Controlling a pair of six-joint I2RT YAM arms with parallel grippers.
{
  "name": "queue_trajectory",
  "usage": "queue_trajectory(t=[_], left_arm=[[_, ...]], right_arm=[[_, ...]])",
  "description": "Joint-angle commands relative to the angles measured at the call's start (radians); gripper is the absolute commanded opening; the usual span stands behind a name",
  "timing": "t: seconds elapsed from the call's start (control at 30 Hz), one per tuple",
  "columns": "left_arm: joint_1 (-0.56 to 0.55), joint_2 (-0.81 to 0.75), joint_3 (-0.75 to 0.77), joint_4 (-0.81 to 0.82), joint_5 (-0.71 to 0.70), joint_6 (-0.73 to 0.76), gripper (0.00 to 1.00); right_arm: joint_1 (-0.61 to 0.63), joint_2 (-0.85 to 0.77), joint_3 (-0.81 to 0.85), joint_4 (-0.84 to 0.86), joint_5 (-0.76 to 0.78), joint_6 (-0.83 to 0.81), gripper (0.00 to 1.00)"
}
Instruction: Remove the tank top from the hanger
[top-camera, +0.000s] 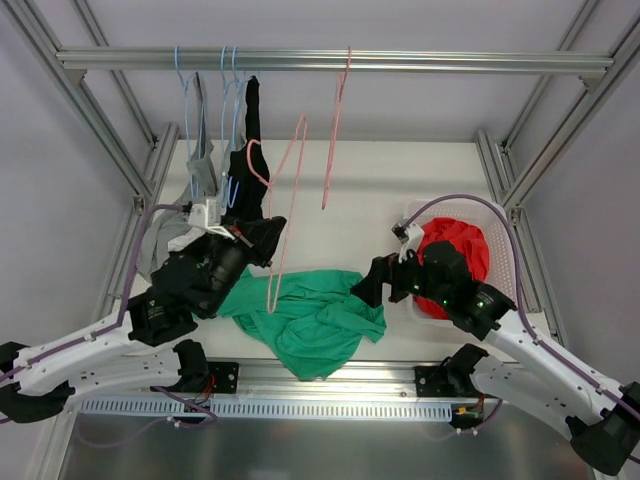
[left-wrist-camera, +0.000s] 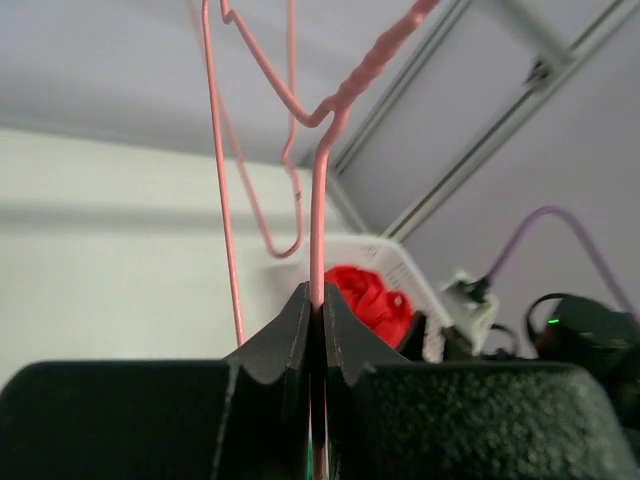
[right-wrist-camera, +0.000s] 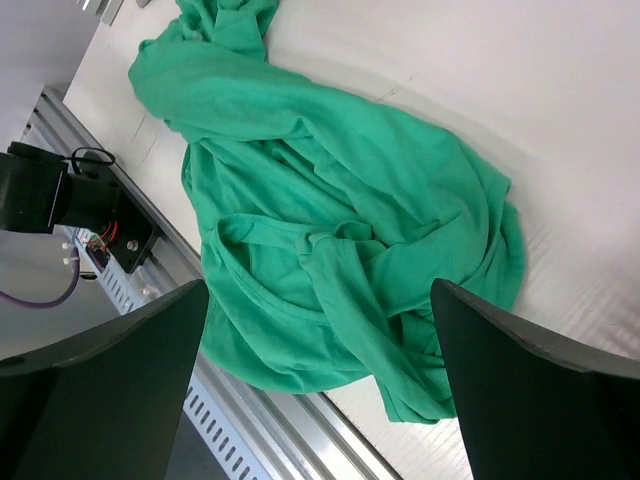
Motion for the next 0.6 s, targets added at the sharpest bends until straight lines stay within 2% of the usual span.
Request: queue_trajectory(t=[0.0, 0.07, 0.17, 0.2, 0.3, 0.4, 0.57], left_arm=[[-0.009, 0.087, 0.115, -0.184, -0.116, -0.111, 0.00], [-0.003, 0.131, 0.162, -0.190, -0.127, -0.105, 0.00], [0.058, 0.284, 0.338, -0.202, -0.073, -0.021, 0.00], [0.087, 0.373, 0.444, -0.233, -0.012, -0.018, 0.00], [0.222, 0.531, 0.620, -0.287, 0.147, -0.034, 0.00], [0.319, 0.677, 0.792, -0.350, 0.207, -0.036, 0.00], [0.412, 0.832, 0.957, -0.402, 0.355, -0.042, 0.00]], right_arm=[[0.003, -0.024, 0.051, 0.001, 0.081, 0.010, 0.99], [0.003, -0.024, 0.060, -0.005, 0.072, 0.011, 1.00], [0.005, -0.029, 0.066, -0.017, 0.071, 0.011, 0.99], [0.003, -0.032, 0.068, -0.019, 0.071, 0.011, 0.99], [0.003, -0.062, 0.070, -0.026, 0.071, 0.015, 0.99], [0.005, -0.104, 0.066, -0.040, 0.083, 0.011, 1.00], [0.005, -0.142, 0.077, -0.075, 0.108, -0.005, 0.99]])
